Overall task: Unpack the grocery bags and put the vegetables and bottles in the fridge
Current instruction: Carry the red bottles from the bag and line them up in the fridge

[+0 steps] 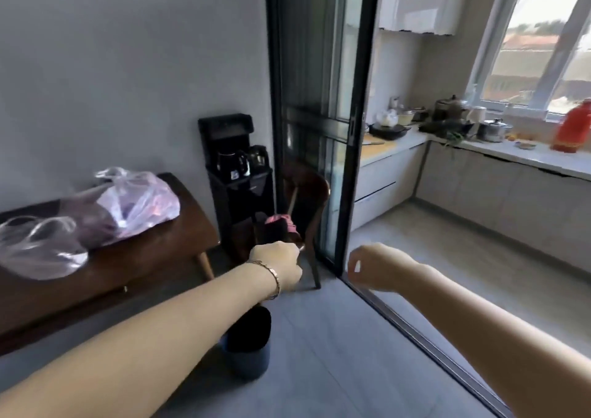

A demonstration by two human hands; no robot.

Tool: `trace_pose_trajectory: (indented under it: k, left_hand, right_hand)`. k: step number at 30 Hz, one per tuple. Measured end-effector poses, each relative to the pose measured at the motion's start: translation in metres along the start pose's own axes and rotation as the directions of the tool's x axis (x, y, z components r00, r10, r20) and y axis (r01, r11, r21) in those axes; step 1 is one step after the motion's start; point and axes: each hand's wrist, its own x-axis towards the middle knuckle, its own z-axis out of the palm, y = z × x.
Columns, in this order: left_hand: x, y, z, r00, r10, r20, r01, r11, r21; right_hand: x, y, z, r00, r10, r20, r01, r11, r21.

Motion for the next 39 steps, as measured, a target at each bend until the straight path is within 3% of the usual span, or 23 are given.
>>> trace_pose_trajectory:
  k: [8, 15, 21, 28, 39]
  left_hand:
    - [0.003, -0.204, 0.015, 0.933, -0.358, 0.027, 0.359, 0.929, -0.089]
    - [0.05, -0.332, 0.029, 0.835, -0.547, 0.055, 0.55, 0.829, -0.101]
    - [0.119, -0.438, 0.003, 0.765, -0.644, 0.013, 0.638, 0.755, -0.148]
    - [0.181, -0.542, 0.004, 0.701, -0.712, -0.039, 0.683, 0.686, -0.252]
    - [0.29, -0.721, 0.03, 0.778, -0.599, -0.189, 0.513, 0.779, -0.36]
  right_hand:
    - [0.145, -0.183, 0.016, 0.931, -0.341, 0.132, 0.357, 0.926, -0.122]
    - [0.279, -0.286, 0.031, 0.862, -0.495, 0.109, 0.502, 0.864, -0.049]
    - [0.414, -0.355, 0.015, 0.794, -0.581, 0.178, 0.598, 0.799, -0.06]
    - [0.525, -0.431, 0.013, 0.804, -0.581, 0.129, 0.591, 0.804, -0.067]
    - [0.67, -0.531, 0.025, 0.939, -0.338, -0.065, 0.343, 0.935, 0.093]
